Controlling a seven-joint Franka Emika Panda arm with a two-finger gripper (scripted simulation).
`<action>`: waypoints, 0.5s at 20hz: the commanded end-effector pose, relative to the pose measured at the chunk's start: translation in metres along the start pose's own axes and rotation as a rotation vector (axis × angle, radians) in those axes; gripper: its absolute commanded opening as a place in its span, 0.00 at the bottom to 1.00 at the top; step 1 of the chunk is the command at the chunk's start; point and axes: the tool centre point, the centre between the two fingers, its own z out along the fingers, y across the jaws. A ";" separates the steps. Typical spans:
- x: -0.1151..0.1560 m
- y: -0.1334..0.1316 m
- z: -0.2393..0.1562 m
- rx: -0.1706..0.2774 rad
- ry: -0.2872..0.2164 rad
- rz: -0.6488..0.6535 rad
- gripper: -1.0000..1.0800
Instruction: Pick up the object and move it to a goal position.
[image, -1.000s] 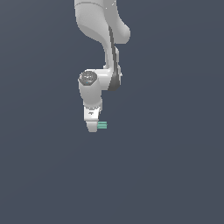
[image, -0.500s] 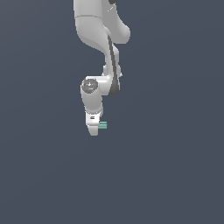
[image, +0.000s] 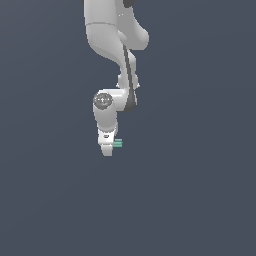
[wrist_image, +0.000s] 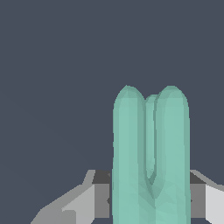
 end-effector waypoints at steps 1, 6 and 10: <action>0.000 0.000 0.001 0.001 0.000 0.000 0.00; 0.000 0.000 0.000 0.000 0.000 0.000 0.00; 0.000 -0.001 -0.004 0.000 0.000 0.000 0.00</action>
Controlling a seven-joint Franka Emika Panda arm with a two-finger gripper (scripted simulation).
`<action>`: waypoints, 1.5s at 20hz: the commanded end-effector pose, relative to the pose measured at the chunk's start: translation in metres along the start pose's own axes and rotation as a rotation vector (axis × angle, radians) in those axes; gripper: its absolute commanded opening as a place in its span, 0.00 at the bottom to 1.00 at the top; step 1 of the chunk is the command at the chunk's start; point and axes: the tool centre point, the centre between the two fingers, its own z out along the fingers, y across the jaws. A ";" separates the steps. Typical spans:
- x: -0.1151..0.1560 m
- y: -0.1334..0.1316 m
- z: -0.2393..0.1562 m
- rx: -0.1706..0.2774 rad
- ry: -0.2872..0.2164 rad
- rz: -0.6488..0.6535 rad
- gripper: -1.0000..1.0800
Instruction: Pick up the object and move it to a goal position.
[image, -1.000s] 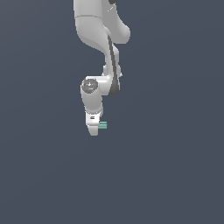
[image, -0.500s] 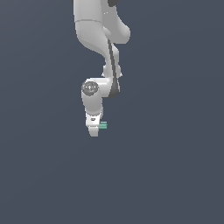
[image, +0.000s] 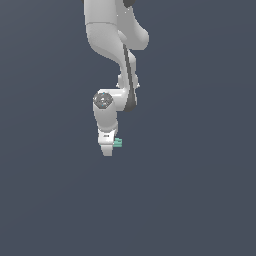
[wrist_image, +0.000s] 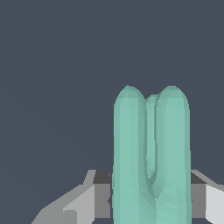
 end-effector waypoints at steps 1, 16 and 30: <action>0.000 -0.001 -0.004 -0.001 0.000 0.000 0.00; 0.011 -0.019 -0.089 0.001 -0.003 -0.002 0.00; 0.028 -0.047 -0.228 0.000 0.001 -0.004 0.00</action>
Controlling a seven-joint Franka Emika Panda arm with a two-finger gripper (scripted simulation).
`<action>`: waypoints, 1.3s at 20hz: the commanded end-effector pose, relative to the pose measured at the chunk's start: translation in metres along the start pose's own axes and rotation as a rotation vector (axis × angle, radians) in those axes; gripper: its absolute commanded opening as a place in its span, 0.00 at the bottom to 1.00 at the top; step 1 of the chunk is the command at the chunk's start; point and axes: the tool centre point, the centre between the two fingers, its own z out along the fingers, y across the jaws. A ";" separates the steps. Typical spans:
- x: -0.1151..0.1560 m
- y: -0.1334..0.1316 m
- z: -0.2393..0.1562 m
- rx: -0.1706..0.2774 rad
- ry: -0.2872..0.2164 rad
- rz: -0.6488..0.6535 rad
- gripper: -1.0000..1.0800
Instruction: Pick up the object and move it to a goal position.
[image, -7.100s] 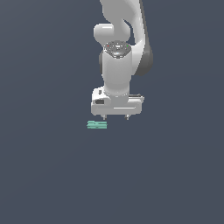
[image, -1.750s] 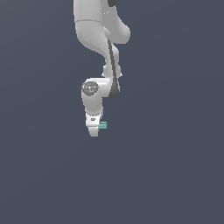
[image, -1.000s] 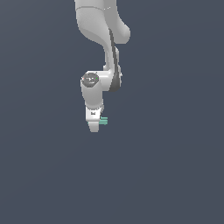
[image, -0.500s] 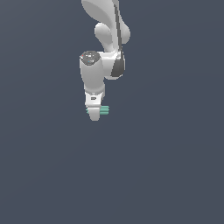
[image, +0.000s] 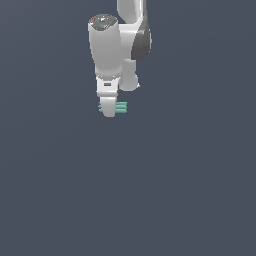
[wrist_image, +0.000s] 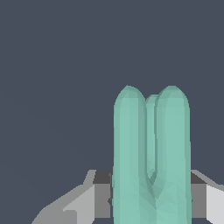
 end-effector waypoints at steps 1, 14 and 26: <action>0.004 -0.006 -0.027 0.000 0.002 -0.001 0.00; 0.018 -0.030 -0.156 -0.001 0.003 0.000 0.00; 0.025 -0.041 -0.237 0.000 0.001 0.003 0.00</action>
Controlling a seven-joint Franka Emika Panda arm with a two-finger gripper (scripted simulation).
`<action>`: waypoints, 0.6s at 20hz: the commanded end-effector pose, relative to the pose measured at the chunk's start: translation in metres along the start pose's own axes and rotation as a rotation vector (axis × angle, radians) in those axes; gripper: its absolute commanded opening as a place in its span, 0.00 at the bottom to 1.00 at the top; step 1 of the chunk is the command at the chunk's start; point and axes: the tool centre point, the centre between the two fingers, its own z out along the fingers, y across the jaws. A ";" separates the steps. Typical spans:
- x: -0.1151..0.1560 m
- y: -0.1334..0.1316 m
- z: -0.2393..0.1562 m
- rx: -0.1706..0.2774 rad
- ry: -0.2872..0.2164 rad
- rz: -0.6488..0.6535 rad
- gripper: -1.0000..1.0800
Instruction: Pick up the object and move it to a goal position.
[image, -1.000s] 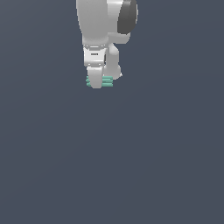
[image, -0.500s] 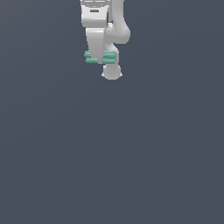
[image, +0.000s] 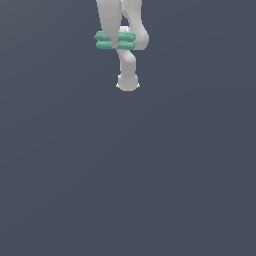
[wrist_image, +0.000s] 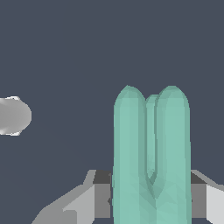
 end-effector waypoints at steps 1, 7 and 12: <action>0.001 -0.001 -0.011 0.001 0.000 0.001 0.00; 0.002 -0.002 -0.021 0.001 0.000 0.001 0.00; 0.001 -0.001 -0.019 0.001 0.000 0.001 0.00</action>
